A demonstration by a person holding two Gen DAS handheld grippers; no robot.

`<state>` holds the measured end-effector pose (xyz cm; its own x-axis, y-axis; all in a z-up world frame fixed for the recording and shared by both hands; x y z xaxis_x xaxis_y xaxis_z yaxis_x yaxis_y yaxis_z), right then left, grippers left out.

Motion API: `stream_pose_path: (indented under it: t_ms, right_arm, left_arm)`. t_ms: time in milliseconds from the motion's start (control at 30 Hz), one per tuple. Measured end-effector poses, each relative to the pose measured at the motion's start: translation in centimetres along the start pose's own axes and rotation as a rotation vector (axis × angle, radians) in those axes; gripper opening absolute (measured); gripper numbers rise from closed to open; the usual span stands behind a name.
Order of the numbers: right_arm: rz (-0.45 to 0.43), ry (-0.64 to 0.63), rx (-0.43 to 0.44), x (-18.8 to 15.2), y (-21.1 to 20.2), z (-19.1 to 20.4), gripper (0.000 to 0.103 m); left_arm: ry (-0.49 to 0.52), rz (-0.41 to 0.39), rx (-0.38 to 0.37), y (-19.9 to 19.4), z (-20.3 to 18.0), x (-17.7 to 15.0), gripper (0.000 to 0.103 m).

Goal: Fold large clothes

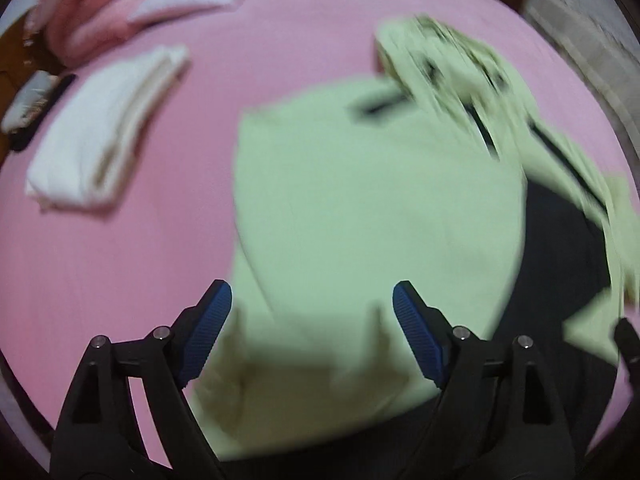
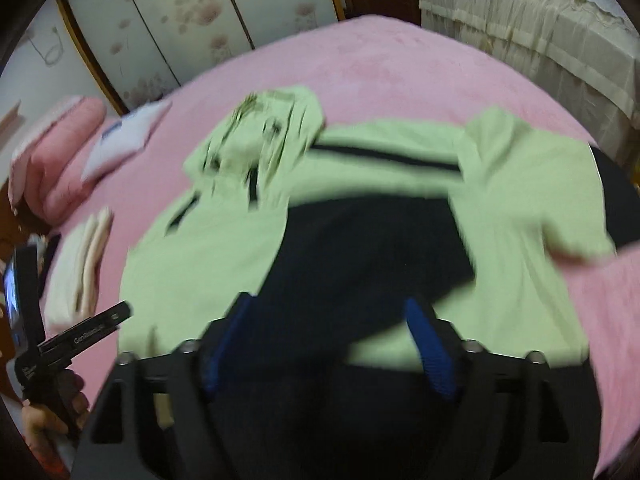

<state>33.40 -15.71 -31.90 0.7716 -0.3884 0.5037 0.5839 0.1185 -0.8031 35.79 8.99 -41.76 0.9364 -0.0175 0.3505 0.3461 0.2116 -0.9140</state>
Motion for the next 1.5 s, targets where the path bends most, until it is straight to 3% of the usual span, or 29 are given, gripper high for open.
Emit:
stream_pose_path:
  t_ms: [233,367,467,567,633,800,933,1100,1267,1433,1500]
  right_arm:
    - [0.158,0.234,0.081,-13.7,-0.1,0.5,0.082]
    - [0.154,0.366,0.083,-17.8,-1.9,-1.8,0.082]
    - [0.151,0.507,0.068,-19.3,-3.0,-5.1,0.082]
    - [0.123,0.645,0.064,-19.1,-4.6,-9.2,0.082]
    - [0.112,0.687,0.054,-18.9,-5.7,-11.8,0.082]
    - [0.117,0.693,0.015,-17.0,-8.8,-19.6,0.082]
    - [0.112,0.727,-0.016,-14.2,-10.7,-26.5,0.082]
    - [0.067,0.743,-0.002,-10.2,-11.8,-33.2,0.082]
    - [0.025,0.79,0.056,-6.5,-10.9,-39.2,0.082]
    - [-0.046,0.877,0.083,-3.5,-9.1,-45.0,0.079]
    - [-0.082,0.91,0.089,-2.5,-8.6,-46.3,0.072]
  left_arm:
    - [0.118,0.152,0.029,-2.8,-2.5,-12.3,0.081]
    - [0.16,0.216,0.004,-4.3,-5.5,-15.8,0.081]
    - [0.275,0.249,0.057,-6.6,-8.4,-17.5,0.081]
    - [0.408,0.183,0.06,-9.9,-13.4,-17.2,0.081]
    - [0.429,0.153,0.066,-11.7,-16.3,-16.8,0.081]
    - [0.403,0.207,0.095,-14.7,-24.6,-17.0,0.081]
    - [0.299,0.229,0.072,-17.3,-32.0,-16.4,0.081]
    - [0.371,0.187,0.085,-20.1,-41.1,-15.2,0.081]
    - [0.401,0.167,0.08,-20.4,-45.2,-13.3,0.081]
    - [0.358,0.218,0.097,-19.2,-45.9,-12.8,0.081]
    - [0.333,0.237,0.087,-17.9,-45.2,-12.5,0.081]
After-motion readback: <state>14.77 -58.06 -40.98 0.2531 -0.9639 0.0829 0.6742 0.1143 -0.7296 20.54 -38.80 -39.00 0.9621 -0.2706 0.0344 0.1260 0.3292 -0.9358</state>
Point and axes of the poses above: each gripper's, at about its wrist camera, not at the fingertips, and y roughly the way its jaws point, z to its left, x to its top, the point moved 9 cm from there along y, roughly the way its jaws point, and after that the axes turned 10 degrees about x, right-handed, at the moved point
